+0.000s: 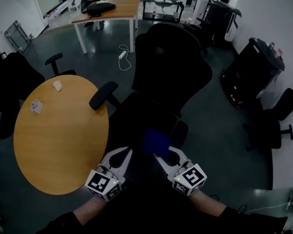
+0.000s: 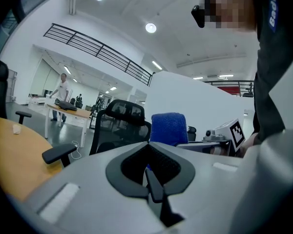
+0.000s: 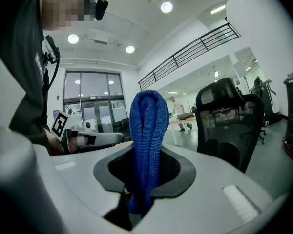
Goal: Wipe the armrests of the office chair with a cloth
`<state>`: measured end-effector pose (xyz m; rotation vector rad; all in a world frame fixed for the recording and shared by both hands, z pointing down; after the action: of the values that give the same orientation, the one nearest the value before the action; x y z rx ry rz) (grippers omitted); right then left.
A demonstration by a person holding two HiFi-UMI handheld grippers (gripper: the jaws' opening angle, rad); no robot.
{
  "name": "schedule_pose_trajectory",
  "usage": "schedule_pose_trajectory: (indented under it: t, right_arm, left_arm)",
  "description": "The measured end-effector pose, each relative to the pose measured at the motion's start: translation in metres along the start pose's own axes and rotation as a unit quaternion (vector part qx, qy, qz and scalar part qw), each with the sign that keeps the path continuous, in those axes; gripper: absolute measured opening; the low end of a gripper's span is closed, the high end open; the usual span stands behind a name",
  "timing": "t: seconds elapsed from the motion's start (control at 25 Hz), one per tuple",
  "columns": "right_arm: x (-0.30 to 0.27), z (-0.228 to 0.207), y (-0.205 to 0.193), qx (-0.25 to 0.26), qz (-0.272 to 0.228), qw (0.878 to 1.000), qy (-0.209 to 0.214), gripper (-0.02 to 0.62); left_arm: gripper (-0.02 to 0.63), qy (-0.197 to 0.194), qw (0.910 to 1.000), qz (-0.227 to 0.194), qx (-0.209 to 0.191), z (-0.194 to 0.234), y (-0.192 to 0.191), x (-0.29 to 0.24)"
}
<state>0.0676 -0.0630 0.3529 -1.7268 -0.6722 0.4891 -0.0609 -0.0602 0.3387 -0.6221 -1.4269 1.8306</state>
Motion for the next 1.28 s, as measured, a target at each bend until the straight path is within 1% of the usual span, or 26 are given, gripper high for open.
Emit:
schedule_pose_trajectory:
  t: [0.16, 0.32, 0.4, 0.52, 0.68, 0.96, 1.12, 1.2, 1.28]
  right_arm:
    - [-0.003, -0.022, 0.005, -0.009, -0.003, 1.0, 0.016, 0.091]
    - [-0.002, -0.042, 0.001, -0.017, 0.0, 0.999, 0.038, 0.091]
    - [-0.002, -0.051, 0.001, -0.022, 0.002, 0.999, 0.044, 0.091]
    - [-0.001, -0.059, 0.003, -0.028, 0.003, 0.998, 0.055, 0.091]
    - [0.0, -0.069, 0.0, -0.037, -0.001, 0.997, 0.072, 0.092]
    - [-0.008, -0.085, -0.003, -0.053, 0.004, 0.995, 0.088, 0.091]
    - [-0.022, -0.086, -0.007, -0.054, 0.013, 0.994, 0.093, 0.091]
    - [-0.033, -0.085, -0.008, -0.049, 0.016, 0.994, 0.095, 0.091]
    - [-0.051, -0.085, -0.009, -0.039, 0.019, 0.995, 0.095, 0.091]
  left_arm:
    - [0.014, 0.028, 0.9996, 0.004, -0.005, -0.001, 0.005, -0.019]
    - [0.014, 0.035, 0.9993, 0.004, -0.01, -0.008, -0.007, -0.033]
    - [0.014, 0.045, 0.9988, 0.007, -0.014, -0.009, -0.008, -0.038]
    - [0.014, 0.07, 0.9973, 0.017, -0.016, -0.012, -0.006, -0.046]
    - [0.014, 0.086, 0.996, 0.016, -0.018, -0.012, -0.011, -0.052]
    - [0.014, 0.118, 0.9925, 0.018, -0.028, -0.013, -0.013, -0.05]
    - [0.014, 0.137, 0.99, 0.019, -0.025, 0.005, -0.016, -0.043]
    - [0.014, 0.143, 0.9893, 0.009, -0.028, 0.023, -0.013, -0.039]
    - [0.014, 0.152, 0.9878, -0.002, -0.033, 0.051, -0.009, -0.035]
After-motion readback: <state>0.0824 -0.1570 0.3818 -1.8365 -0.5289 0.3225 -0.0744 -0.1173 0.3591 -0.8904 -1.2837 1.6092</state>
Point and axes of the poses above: the fingertips, and each gripper's own axes: x backward along the fingers, z to its left, y out of its top, the point moved 3 cm from there along x, backward along the fingers, and after that the axes turned 10 degrees about -z, right-handed, at the moved point
